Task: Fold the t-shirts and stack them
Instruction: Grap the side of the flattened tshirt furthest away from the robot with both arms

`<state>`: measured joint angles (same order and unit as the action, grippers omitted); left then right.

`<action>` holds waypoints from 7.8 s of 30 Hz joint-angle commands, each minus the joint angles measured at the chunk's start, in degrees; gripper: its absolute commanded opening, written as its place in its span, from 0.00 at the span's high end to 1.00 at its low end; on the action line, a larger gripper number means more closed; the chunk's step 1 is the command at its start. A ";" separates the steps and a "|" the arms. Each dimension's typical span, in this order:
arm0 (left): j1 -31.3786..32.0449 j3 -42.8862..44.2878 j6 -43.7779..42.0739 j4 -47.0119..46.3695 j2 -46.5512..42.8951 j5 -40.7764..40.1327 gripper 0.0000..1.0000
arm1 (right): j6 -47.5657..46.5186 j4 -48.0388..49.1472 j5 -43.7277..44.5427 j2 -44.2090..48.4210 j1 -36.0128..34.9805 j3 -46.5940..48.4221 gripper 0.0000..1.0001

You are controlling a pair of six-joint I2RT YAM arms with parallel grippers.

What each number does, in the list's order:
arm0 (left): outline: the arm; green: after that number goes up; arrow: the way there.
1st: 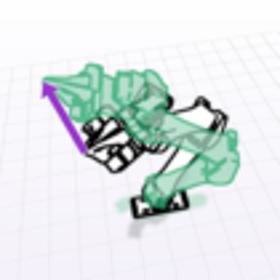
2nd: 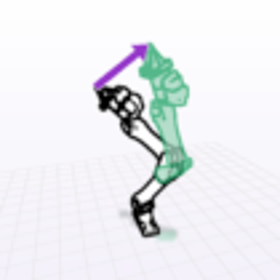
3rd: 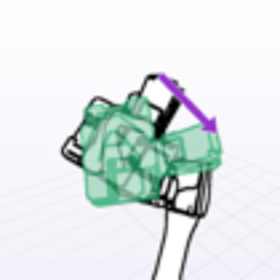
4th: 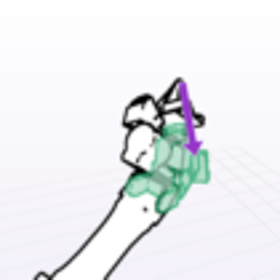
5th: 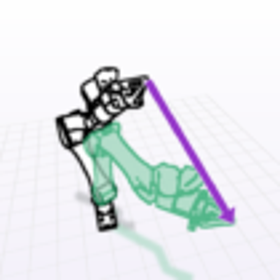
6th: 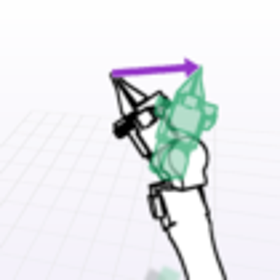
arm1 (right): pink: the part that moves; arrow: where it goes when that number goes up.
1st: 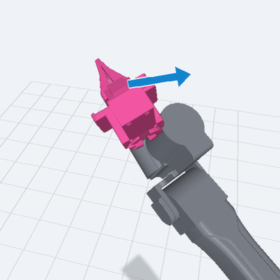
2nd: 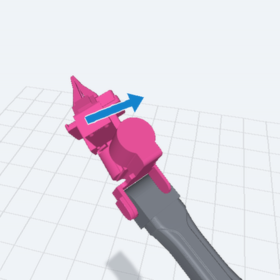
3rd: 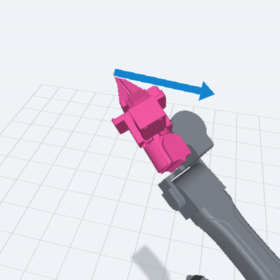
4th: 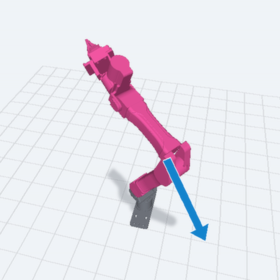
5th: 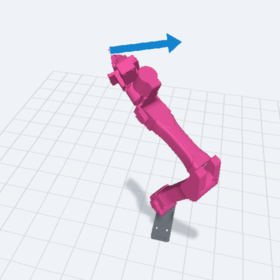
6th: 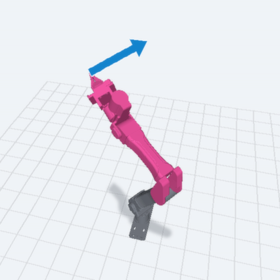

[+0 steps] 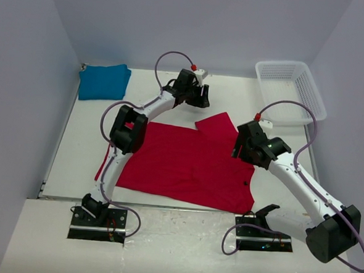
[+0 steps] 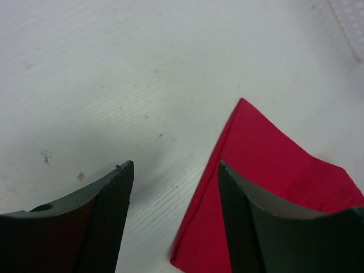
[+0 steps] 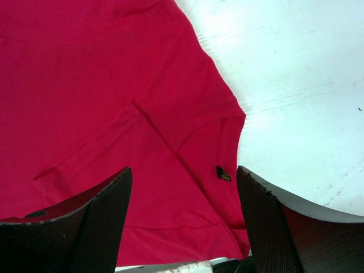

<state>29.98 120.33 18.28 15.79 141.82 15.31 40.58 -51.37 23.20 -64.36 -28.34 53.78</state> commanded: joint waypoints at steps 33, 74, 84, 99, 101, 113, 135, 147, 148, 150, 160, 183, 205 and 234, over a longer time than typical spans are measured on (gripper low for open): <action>3.42 -2.65 -2.37 0.64 10.58 22.22 0.71 | -6.12 10.24 -11.68 1.09 10.32 -0.17 0.26; 6.67 -9.06 -10.11 -0.23 -9.98 24.51 1.00 | -13.69 18.06 -35.43 -40.76 21.39 28.32 0.31; 7.90 -21.96 -8.97 -5.32 -16.48 24.06 1.00 | -11.75 18.42 -38.31 -34.61 21.92 22.25 0.31; 9.57 -31.73 -7.12 -10.42 -19.91 25.64 1.00 | -11.57 20.96 -39.55 -25.73 21.92 10.04 0.32; 9.57 -33.05 -6.33 -11.48 -20.61 25.56 1.00 | -11.84 21.40 -40.07 -25.38 21.92 9.33 0.33; 9.40 -45.35 -0.98 -17.28 -31.49 16.87 0.39 | -14.91 21.23 -36.74 -27.13 19.28 9.93 0.36; 5.36 -48.00 8.69 -7.27 -50.76 0.51 0.34 | -19.92 19.91 -40.86 -41.19 17.88 18.37 0.41; 0.88 -52.83 9.31 -9.55 -52.34 4.02 0.34 | -20.19 18.86 -40.52 -45.06 16.74 21.63 0.53; 0.61 -53.01 9.31 -9.55 -52.52 4.29 0.34 | -20.19 18.68 -40.17 -45.24 16.74 21.89 0.54; 0.09 -53.45 9.31 -9.64 -52.52 5.07 0.34 | -20.45 18.50 -40.34 -45.51 16.74 22.42 0.58; -1.06 -55.56 9.23 -11.13 -51.47 7.10 0.34 | -20.36 18.77 -40.43 -42.96 16.47 20.93 0.74; -12.83 -52.40 11.25 8.27 -47.34 -17.05 0.30 | -18.43 19.81 -38.41 -34.00 12.87 16.98 1.00; -29.01 -42.91 11.60 12.42 -33.19 -26.73 0.49 | -16.06 21.67 -36.56 -27.49 7.77 10.91 1.00; -29.27 -36.58 11.25 14.71 -24.40 -33.33 0.61 | -16.06 22.20 -39.02 -25.91 7.68 10.03 1.00</action>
<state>1.15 82.28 29.43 30.63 116.49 -15.84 24.38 -30.48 -14.57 -93.17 -20.36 64.27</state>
